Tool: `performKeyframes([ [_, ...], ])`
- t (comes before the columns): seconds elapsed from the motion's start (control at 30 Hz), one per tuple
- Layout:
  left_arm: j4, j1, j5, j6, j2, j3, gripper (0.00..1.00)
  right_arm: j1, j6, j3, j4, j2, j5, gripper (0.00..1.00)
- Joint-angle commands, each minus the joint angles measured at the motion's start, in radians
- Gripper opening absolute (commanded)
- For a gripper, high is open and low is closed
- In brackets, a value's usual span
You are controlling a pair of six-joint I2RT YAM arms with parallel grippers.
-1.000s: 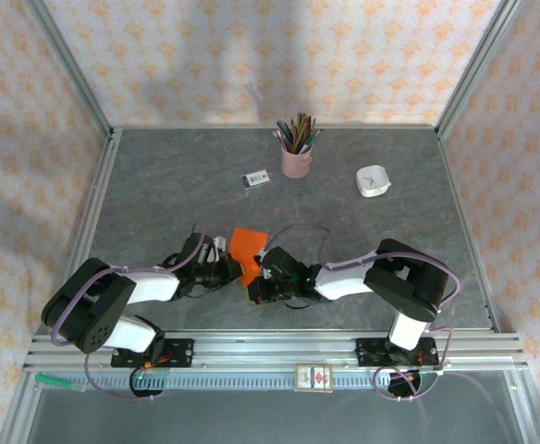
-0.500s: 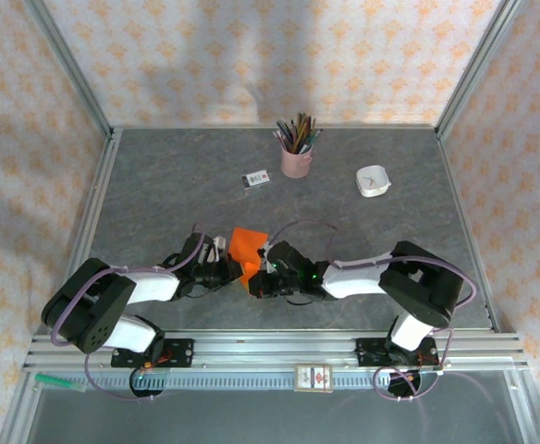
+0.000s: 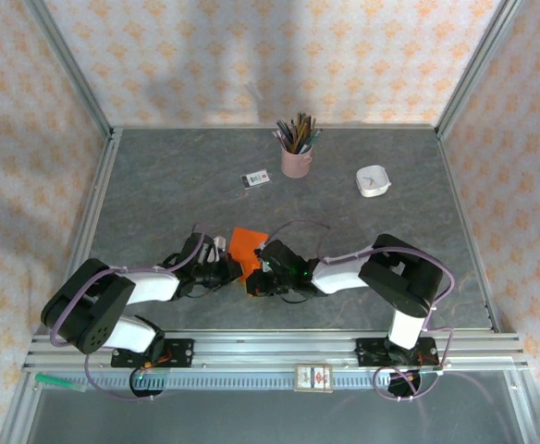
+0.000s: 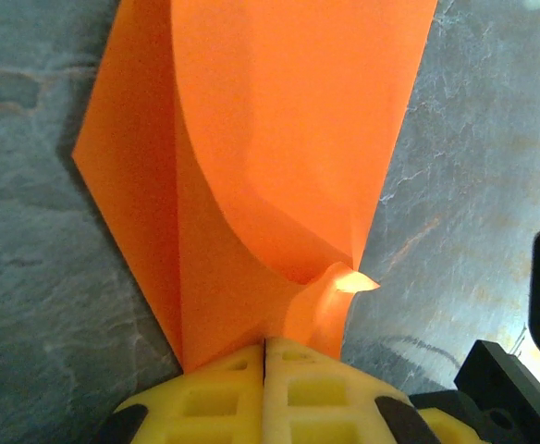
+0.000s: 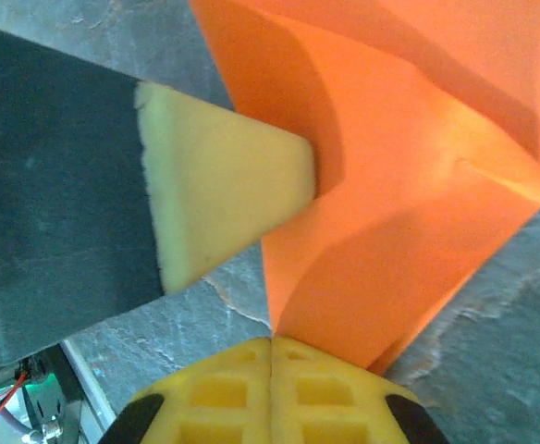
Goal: Fold a paper plane with a square sheet of paper (pick it up from the middle)
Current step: Perform the third fold on the triangle at the bottom-center of the table.
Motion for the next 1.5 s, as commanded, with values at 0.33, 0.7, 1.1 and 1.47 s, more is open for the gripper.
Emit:
performKeyframes([
  [0.33,-0.230,-0.009,-0.031,0.004,-0.126,0.087,0.24,-0.027,-0.128,-0.037,-0.194,-0.027,0.039,0.00],
  [0.7,-0.173,-0.054,0.013,-0.001,-0.062,0.111,0.15,-0.032,-0.183,-0.039,-0.209,-0.025,0.025,0.00],
  [1.1,-0.151,-0.032,-0.005,0.055,0.064,0.144,0.11,-0.034,-0.202,-0.032,-0.286,-0.012,0.046,0.00],
  [1.47,-0.185,0.042,0.029,0.131,0.109,0.187,0.13,-0.035,-0.226,-0.027,-0.377,0.012,0.045,0.00],
])
